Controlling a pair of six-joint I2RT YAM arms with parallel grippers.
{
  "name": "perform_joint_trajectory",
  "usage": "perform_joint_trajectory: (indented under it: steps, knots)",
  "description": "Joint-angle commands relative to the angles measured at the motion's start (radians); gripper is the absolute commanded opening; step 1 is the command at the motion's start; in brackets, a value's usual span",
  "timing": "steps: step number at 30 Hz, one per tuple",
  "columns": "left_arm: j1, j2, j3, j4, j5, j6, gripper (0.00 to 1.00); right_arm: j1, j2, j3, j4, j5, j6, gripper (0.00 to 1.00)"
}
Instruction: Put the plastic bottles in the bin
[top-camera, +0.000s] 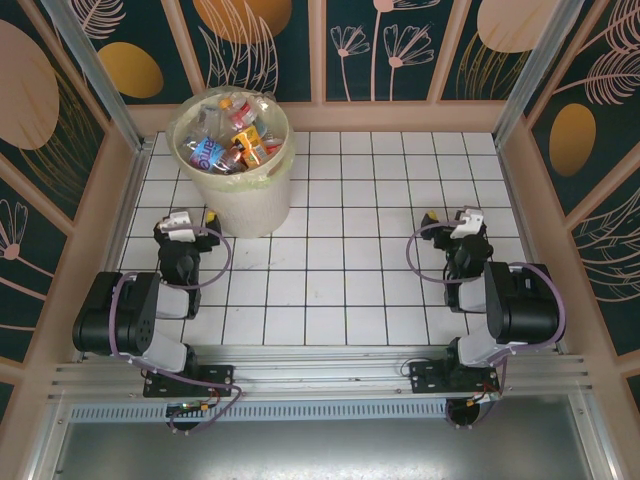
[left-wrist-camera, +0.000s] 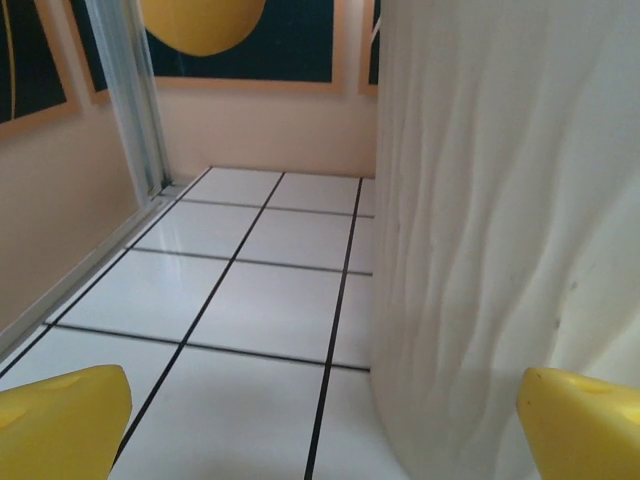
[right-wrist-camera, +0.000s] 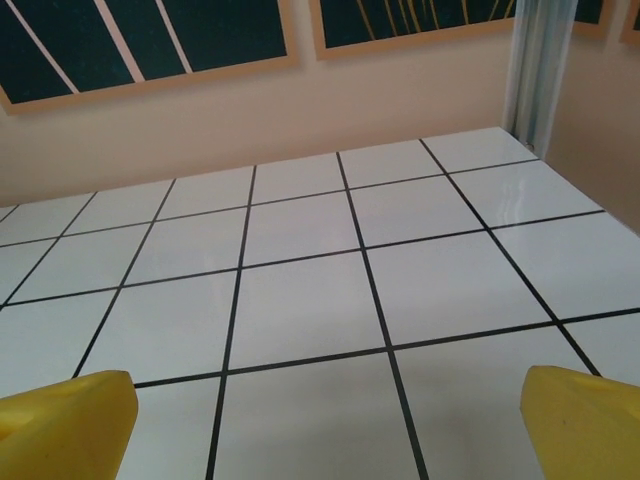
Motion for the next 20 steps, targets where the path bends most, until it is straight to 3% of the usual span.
perform_joint_trajectory:
  steps: [1, 20]
  knots:
    - [0.010, -0.001, 0.011, -0.023, 0.028, -0.001, 0.99, -0.006, 0.007, 0.015, -0.010, -0.051, -0.018, 0.99]
    - [0.010, 0.000, 0.015, -0.031, 0.011, -0.008, 0.99, -0.006, 0.007, 0.015, -0.012, -0.051, -0.018, 0.99]
